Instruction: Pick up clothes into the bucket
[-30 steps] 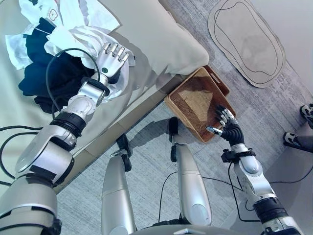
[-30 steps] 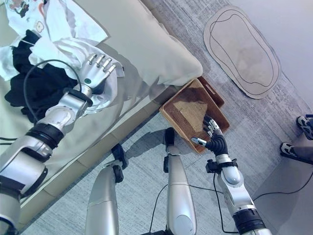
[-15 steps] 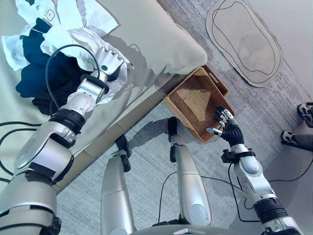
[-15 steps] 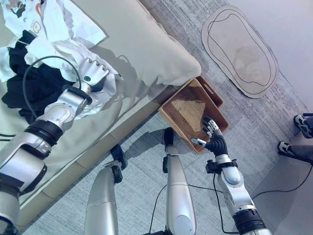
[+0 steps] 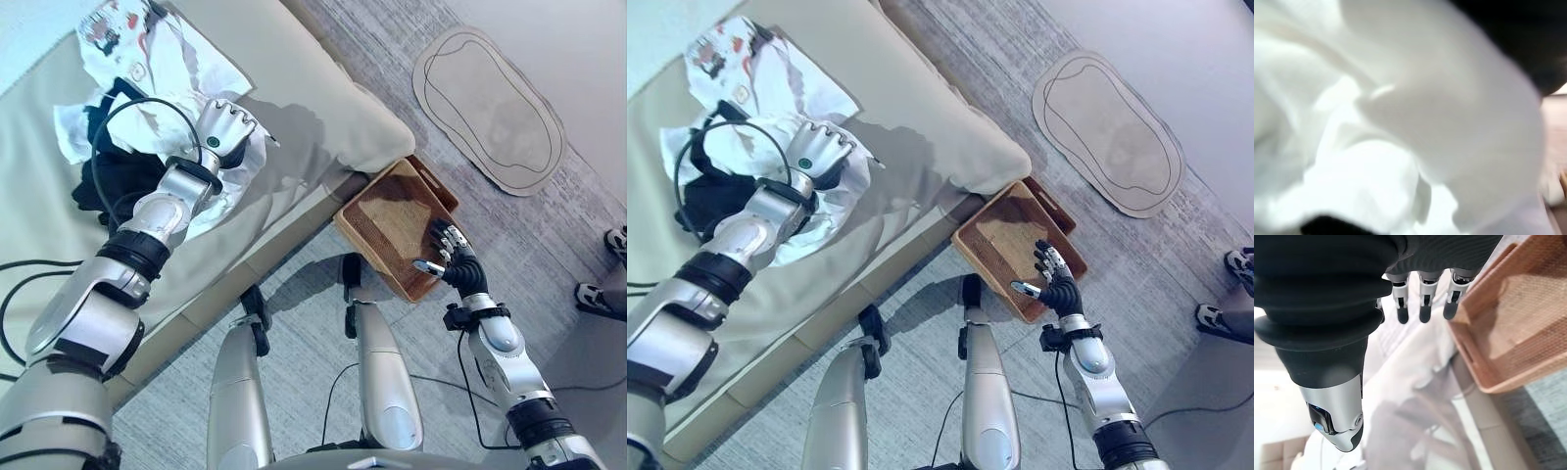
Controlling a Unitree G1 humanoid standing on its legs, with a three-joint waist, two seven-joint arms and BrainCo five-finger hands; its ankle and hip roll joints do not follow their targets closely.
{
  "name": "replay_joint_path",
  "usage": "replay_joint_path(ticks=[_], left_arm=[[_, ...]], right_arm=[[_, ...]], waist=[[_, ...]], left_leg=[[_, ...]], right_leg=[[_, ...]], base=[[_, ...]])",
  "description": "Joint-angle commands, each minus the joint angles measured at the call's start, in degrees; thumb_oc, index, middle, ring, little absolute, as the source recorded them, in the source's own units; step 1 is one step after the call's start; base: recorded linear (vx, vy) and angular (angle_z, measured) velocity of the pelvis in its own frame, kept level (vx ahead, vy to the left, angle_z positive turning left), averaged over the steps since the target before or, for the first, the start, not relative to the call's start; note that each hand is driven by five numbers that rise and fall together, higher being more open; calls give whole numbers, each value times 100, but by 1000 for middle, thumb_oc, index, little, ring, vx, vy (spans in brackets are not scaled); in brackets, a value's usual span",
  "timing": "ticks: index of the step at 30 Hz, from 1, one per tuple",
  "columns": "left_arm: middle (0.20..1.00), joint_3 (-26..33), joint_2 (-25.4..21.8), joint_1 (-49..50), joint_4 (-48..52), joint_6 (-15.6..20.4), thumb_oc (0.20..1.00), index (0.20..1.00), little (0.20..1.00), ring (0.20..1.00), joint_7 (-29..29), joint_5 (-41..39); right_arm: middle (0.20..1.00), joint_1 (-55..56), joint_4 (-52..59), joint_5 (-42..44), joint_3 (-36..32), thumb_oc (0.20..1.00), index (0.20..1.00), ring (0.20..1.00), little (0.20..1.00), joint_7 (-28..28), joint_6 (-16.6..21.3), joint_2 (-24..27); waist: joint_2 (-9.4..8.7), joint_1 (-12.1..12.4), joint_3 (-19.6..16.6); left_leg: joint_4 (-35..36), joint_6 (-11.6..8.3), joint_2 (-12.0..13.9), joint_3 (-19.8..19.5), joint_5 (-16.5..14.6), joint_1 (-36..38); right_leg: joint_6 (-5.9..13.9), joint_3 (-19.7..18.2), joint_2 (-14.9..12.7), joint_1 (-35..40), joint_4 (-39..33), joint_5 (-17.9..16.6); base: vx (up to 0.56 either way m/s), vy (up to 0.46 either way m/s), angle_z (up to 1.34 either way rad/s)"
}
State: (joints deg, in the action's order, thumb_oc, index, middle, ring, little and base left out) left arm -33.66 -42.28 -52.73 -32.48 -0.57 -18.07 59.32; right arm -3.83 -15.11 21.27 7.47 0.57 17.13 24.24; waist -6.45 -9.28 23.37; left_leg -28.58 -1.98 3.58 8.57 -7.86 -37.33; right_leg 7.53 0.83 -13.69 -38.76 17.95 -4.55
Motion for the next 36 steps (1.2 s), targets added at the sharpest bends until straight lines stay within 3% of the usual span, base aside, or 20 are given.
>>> replay_joint_path(ticks=[1,9,21,28,36], left_arm=[[200,705,-99,496,646,117,200,200,200,200,-276,-312],[200,1965,-34,1481,2268,837,200,200,200,200,-274,-1703],[200,2614,-53,1850,3004,1472,200,200,200,200,3,-3490],[200,2356,471,2400,3511,1931,200,200,200,200,526,-4830],[200,1781,822,3012,3816,2177,200,200,200,200,1107,-5434]], right_arm=[[1000,405,11,-111,-165,1000,1000,1000,1000,73,137,122],[1000,495,-260,-354,-187,1000,1000,1000,1000,6,2,15],[1000,268,-217,-786,233,1000,1000,1000,1000,-215,-89,2],[1000,-443,235,-622,685,1000,1000,1000,1000,-359,-65,-114],[1000,-1221,132,297,1143,1000,1000,1000,1000,-543,-174,-410]], waist=[[227,81,-741],[304,315,-1003],[349,523,-1517],[373,674,-1802],[335,796,-1942]], left_leg=[[502,27,-156,-630,241,283],[1374,-30,-172,-791,431,1492],[2329,-150,-34,-890,758,2498],[2567,-151,-22,-854,776,2986],[2699,-137,4,-812,746,3346]], right_leg=[[315,155,-230,700,-253,70],[314,506,-223,1908,-865,89],[303,908,-15,2878,-1442,78],[285,986,63,3339,-1601,130],[250,963,97,3631,-1661,183]], base=[[77,-18,7],[93,-33,15],[67,-41,9],[80,-20,0],[57,-6,0]])
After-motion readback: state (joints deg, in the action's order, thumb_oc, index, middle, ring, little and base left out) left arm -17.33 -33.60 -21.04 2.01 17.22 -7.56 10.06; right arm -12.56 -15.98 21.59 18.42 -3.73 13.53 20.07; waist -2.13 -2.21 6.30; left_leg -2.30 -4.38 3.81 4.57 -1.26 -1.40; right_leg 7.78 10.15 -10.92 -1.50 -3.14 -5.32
